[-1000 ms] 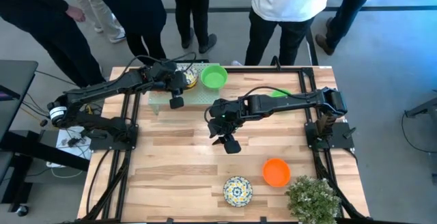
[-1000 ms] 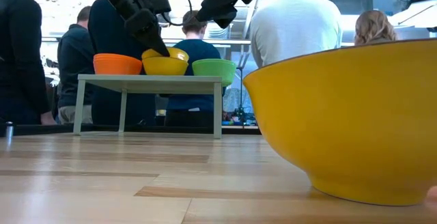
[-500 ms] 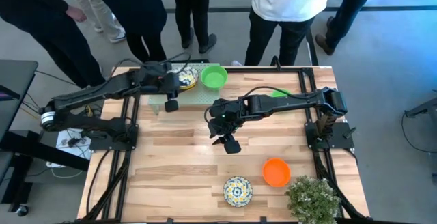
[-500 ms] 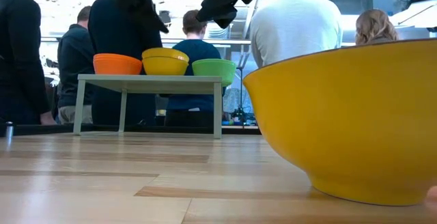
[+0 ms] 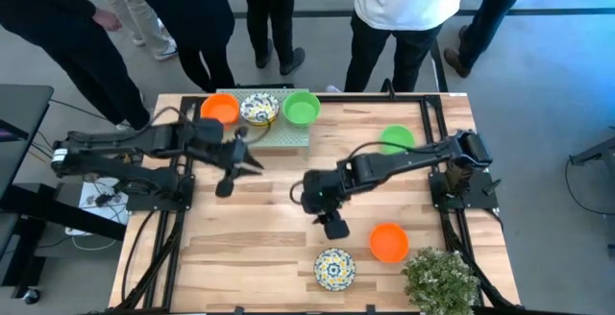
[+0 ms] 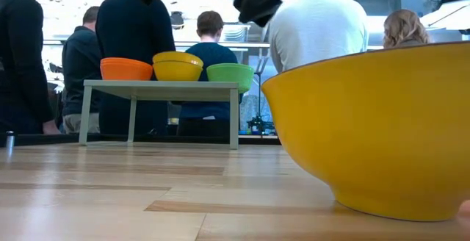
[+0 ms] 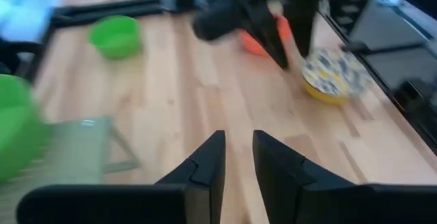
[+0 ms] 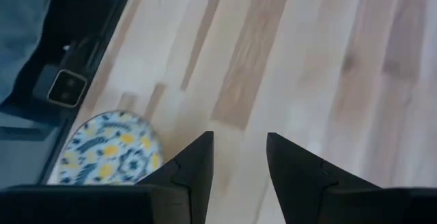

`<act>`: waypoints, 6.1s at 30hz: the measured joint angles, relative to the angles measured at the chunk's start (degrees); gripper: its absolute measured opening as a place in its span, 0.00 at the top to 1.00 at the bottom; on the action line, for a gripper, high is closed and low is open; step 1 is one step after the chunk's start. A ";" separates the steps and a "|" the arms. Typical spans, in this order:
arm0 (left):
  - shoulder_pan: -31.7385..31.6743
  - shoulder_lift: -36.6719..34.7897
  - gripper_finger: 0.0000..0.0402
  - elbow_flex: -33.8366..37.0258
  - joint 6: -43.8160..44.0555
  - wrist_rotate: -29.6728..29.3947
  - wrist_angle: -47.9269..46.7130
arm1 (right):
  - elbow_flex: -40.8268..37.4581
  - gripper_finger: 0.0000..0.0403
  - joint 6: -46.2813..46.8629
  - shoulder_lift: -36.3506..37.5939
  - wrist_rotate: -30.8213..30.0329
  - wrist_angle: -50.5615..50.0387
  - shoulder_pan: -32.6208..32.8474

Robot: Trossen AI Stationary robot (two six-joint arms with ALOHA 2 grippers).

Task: Pick & Place Mini bowls
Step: Stack the white patterned bowl on top of the other white patterned bowl on the shelf

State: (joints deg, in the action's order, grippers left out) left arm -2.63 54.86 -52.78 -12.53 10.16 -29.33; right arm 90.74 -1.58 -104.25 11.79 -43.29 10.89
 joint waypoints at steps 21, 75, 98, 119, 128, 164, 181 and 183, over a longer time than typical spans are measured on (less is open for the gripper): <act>9.00 -0.10 0.81 15.07 5.99 -0.97 12.89 | -0.03 0.67 22.44 -12.95 4.80 -6.69 9.72; 21.19 12.96 0.68 15.00 -15.17 -10.67 30.54 | 7.78 0.94 23.74 -15.67 7.52 -11.96 -13.41; 18.81 31.00 0.65 12.27 -26.51 -14.89 34.89 | 7.78 0.95 34.71 -15.67 12.80 -11.77 -15.11; 20.93 31.09 0.97 12.38 -26.52 -12.41 34.01 | 7.89 0.68 30.10 -15.56 17.75 -7.75 -15.79; 24.87 31.07 0.97 12.38 -16.44 -9.73 27.43 | 7.87 0.60 29.53 -15.56 18.37 -6.28 -15.80; 11.87 5.16 0.96 -16.30 -0.97 -38.06 -30.97 | -10.25 0.75 10.29 6.03 -12.59 1.90 -8.22; -16.26 14.90 0.97 -26.80 -19.72 -20.47 -29.68 | -43.06 0.75 7.67 29.24 -11.37 40.18 -10.74; -18.18 16.65 0.97 -27.22 -20.16 -19.75 -30.20 | -43.06 0.75 7.60 30.27 -11.42 40.59 -10.54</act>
State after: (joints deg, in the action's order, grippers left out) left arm -20.81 71.51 -80.01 -32.70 -9.59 -59.53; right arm 47.68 6.01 -73.98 0.38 -2.70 0.34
